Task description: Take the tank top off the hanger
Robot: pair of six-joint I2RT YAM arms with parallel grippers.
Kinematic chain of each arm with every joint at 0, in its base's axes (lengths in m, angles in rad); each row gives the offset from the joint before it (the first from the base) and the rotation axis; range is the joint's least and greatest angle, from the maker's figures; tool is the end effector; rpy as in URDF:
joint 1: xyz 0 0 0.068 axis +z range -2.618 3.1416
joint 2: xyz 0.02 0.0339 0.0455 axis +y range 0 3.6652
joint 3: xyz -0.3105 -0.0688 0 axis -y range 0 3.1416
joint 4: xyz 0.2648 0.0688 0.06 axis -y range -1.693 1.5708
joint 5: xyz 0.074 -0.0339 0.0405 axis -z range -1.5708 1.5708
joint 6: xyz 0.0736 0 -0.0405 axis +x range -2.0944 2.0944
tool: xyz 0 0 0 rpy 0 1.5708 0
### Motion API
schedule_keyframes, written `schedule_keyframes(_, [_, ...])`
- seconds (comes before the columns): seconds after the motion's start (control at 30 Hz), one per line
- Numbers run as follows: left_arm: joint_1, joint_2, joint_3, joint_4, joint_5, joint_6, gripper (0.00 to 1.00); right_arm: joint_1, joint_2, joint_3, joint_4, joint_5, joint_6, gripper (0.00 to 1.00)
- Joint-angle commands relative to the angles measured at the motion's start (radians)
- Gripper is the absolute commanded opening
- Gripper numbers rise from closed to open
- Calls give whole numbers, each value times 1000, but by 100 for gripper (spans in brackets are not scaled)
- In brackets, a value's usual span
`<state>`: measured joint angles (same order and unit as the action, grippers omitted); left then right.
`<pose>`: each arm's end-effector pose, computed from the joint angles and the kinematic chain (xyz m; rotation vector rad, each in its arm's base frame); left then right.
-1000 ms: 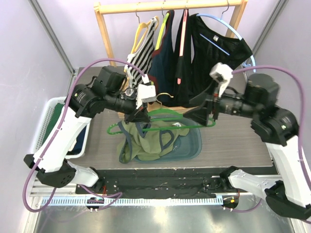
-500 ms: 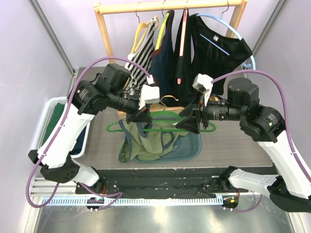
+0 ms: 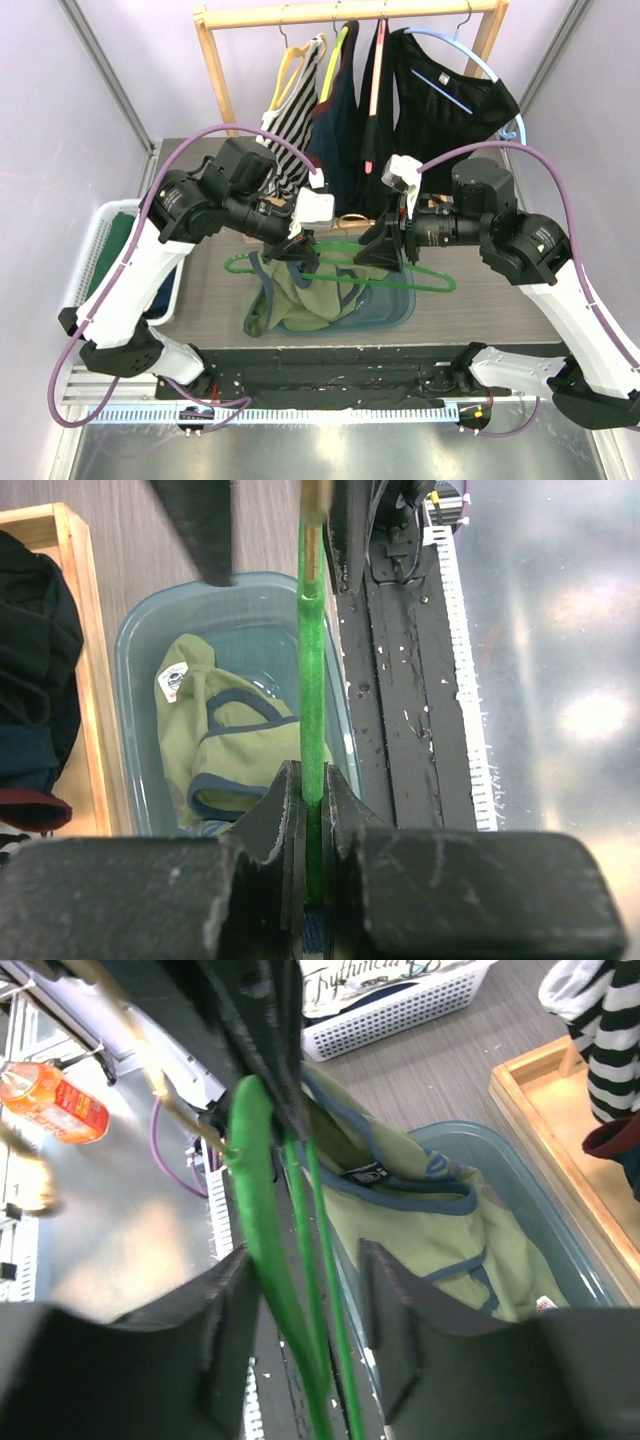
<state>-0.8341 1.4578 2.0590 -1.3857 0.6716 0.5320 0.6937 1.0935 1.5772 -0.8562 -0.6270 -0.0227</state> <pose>0.1425 -0.2253 0.5283 1.7110 1.5749 -0.9378 0.1326 0.1664 0.5169 -1.0972 1.6891 1.0442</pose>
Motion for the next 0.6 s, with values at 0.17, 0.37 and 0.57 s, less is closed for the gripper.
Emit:
schedule_keyframes(0.17, [-10, -22, 44, 141, -97, -30, 31, 1, -38, -20, 58, 91, 12, 1])
schedule_keyframes(0.37, [-8, 42, 200, 338, -348, -101, 100, 0, -135, -48, 103, 330, 21, 1])
schedule_keyframes(0.57, [-25, 29, 177, 396, -437, -136, 100, 0, -245, -62, 66, 409, 55, 1])
